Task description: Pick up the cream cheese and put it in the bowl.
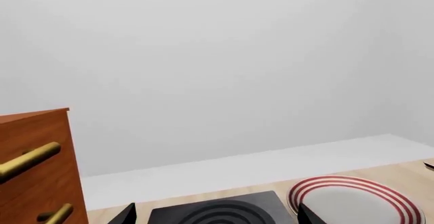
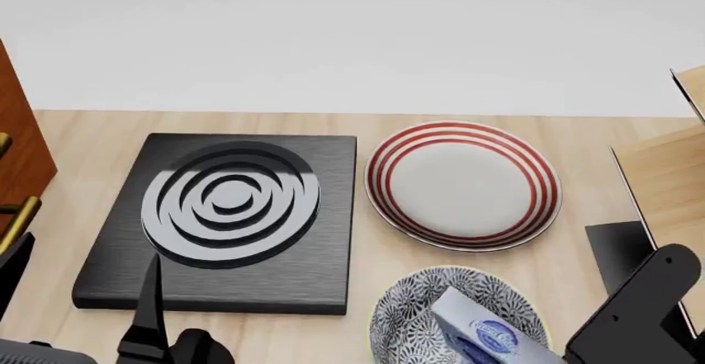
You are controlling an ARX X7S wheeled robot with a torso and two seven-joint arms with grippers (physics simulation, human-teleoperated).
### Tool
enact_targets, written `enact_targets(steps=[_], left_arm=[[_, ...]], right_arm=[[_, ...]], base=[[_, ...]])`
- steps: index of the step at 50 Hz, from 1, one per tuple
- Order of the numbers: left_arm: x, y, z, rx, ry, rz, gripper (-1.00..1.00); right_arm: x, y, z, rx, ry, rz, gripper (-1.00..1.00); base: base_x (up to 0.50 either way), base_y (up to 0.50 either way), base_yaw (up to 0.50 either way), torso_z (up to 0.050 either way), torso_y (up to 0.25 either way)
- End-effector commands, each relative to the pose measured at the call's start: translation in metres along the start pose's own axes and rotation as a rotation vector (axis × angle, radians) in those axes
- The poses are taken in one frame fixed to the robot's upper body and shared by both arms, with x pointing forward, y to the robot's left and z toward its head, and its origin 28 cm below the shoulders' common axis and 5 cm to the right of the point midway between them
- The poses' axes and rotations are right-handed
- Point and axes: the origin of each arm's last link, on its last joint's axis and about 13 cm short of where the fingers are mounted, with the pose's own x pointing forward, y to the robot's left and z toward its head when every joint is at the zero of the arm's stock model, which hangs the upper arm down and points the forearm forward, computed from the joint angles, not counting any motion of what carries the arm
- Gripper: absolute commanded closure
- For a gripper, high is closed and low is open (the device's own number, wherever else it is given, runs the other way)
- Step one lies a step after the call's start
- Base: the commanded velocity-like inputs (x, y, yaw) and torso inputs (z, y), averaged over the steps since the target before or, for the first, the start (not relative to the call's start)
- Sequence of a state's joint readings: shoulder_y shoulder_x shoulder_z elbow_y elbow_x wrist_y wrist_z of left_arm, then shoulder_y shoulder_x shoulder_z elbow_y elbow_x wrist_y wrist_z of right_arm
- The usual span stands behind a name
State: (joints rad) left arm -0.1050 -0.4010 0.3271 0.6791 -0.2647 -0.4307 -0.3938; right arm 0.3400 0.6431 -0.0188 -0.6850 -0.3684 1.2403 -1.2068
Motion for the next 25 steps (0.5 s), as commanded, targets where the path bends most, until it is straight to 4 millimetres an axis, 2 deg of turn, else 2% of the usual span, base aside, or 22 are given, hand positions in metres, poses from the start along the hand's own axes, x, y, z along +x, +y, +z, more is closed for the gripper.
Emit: enact_targets(steps=[1, 25], left_arm=[[-0.0026, -0.0017, -0.0085, -0.002, 0.014, -0.013, -1.00], [-0.0023, -0.0018, -0.0081, -0.002, 0.014, -0.012, -1.00]], right_arm=[[0.0062, -0.0105, 0.0083, 0.006, -0.004, -0.009, 1.00], [0.0067, -0.0119, 0.0110, 0.000, -0.006, -0.010, 1.00]], base=[[0.00, 0.00, 0.00, 0.000, 0.000], [0.00, 0.00, 0.00, 0.001, 0.000]])
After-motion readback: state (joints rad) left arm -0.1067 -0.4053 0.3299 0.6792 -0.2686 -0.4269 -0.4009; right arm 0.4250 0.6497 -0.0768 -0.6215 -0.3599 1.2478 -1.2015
